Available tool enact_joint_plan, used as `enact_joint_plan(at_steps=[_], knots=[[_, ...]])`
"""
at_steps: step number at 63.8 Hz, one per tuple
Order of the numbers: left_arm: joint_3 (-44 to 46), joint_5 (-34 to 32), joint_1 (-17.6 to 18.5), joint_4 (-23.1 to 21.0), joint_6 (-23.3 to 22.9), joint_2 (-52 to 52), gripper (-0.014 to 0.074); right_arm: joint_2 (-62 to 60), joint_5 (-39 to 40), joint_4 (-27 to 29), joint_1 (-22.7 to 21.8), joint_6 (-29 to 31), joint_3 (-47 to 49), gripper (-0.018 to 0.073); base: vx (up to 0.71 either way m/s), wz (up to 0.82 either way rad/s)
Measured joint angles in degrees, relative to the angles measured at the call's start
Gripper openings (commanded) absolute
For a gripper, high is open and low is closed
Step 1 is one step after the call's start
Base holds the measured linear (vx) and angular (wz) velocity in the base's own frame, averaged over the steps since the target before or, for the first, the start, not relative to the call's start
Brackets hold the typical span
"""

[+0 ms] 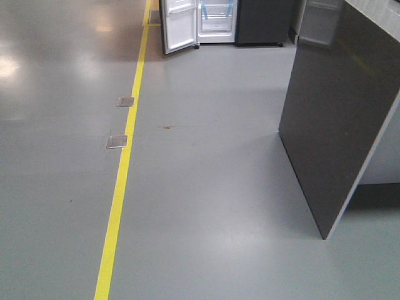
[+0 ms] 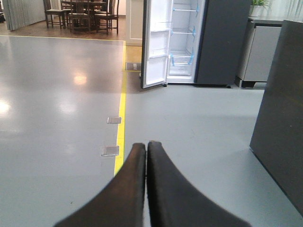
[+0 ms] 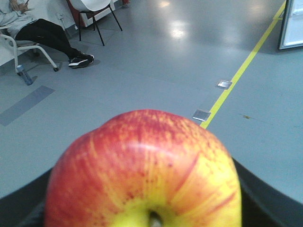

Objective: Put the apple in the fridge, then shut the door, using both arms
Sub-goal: 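Drive the base away from the counter toward the open refrigerator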

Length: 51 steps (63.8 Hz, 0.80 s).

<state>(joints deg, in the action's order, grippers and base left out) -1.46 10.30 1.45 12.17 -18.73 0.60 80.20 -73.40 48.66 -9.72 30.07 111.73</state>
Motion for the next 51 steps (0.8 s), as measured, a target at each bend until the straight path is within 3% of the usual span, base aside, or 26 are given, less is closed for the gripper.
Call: enact_joint_plan(at_steps=[51], knots=[[0.00, 0.00, 0.00, 0.00, 0.00, 0.00, -0.0006, 0.00, -0.03, 0.00, 0.00, 0.00, 0.00, -0.0006, 0.22, 0.08]])
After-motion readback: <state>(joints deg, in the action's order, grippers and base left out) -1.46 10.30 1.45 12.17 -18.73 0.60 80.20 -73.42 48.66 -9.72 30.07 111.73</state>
